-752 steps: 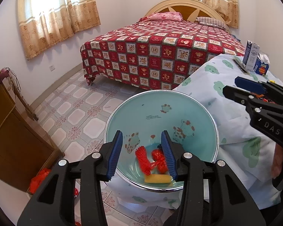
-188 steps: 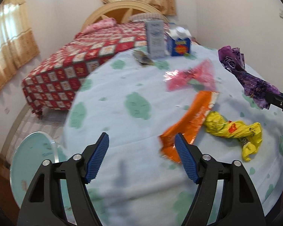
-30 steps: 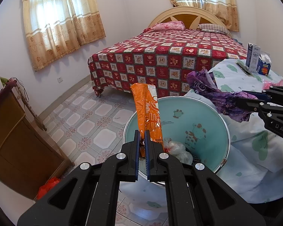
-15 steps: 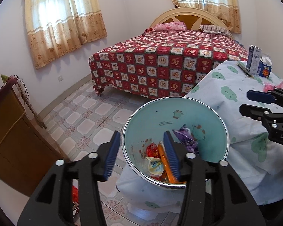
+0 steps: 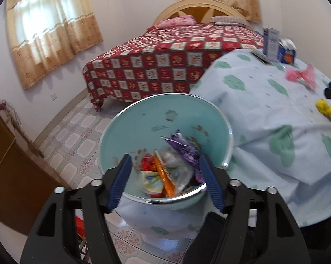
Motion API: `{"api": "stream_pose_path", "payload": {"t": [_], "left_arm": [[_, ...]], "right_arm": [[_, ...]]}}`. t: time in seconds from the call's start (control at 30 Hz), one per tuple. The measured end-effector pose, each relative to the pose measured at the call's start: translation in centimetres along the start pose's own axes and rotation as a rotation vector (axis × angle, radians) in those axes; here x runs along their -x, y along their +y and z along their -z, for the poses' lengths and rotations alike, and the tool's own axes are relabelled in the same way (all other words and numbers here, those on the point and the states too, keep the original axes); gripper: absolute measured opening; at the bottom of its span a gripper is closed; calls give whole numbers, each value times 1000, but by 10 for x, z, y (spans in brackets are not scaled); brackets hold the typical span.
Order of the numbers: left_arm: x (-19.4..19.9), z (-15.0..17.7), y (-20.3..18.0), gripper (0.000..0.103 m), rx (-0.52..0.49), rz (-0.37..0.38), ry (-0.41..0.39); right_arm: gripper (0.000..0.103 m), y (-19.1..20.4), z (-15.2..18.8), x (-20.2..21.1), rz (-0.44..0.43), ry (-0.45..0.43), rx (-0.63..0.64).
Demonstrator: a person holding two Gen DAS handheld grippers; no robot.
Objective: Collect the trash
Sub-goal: 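Grasp the yellow plastic bag on the table with the right gripper, then grasp the pink clear bag with the left gripper while the right gripper holds the yellow bag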
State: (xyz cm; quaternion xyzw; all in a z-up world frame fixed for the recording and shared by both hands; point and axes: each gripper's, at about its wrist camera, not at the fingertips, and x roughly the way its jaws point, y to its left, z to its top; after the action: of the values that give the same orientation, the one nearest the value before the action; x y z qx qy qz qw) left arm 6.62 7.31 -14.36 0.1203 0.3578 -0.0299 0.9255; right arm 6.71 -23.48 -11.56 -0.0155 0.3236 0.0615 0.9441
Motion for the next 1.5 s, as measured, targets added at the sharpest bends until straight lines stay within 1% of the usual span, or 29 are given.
{"api": "stream_pose_path", "payload": {"t": [0.1,0.13,0.2,0.27,0.3,0.33,0.37,0.43,0.53,0.67,0.73,0.83,0.97,1.03,1.2,1.27,1.33,1.4,1.5], "left_arm": [[0,2,-12,66,-28,11,5],[0,2,-16,66,-36,16,8],[1,0,-21,66,-43,23,9],[4,-4,-26,66,-49,27,1],[6,-6,-29,66,-55,27,-6],[7,-8,-31,66,-59,27,-10],[9,-11,-34,66,-63,28,-15],[9,-17,-40,66,-67,35,-17],[10,-31,-52,66,-78,43,-32],[7,-59,-83,66,-90,84,-56],[4,-72,-102,66,-105,108,-68],[-1,-90,-131,66,-134,124,-89],[-18,-116,-170,66,-164,147,-88],[-23,-124,-184,66,-177,157,-85],[-29,-141,-230,66,-216,209,-79],[-29,-146,-248,67,-229,232,-80],[-28,-154,-271,72,-236,254,-86],[-28,-162,-289,72,-235,274,-99],[-34,-181,-319,77,-219,294,-102]], "right_arm": [[62,-28,21,8,47,36,-41],[62,-36,28,9,50,53,-50],[62,-45,38,7,47,81,-55],[62,-52,44,2,26,99,-63],[56,-54,46,0,20,105,-68],[41,-57,46,-2,6,116,-74],[36,-58,46,-3,-4,118,-76],[30,-57,48,-1,-7,108,-60],[26,-55,47,5,-8,73,-58],[26,-69,42,18,8,17,-104],[26,-86,39,24,31,-12,-150],[26,-110,37,26,64,-28,-212],[26,-137,35,27,97,-41,-268],[26,-148,35,28,113,-54,-296],[26,-175,42,30,152,-71,-343],[26,-184,46,32,172,-77,-357],[26,-196,51,35,194,-86,-387],[26,-204,56,36,202,-90,-407],[26,-210,61,37,205,-93,-423]]}}
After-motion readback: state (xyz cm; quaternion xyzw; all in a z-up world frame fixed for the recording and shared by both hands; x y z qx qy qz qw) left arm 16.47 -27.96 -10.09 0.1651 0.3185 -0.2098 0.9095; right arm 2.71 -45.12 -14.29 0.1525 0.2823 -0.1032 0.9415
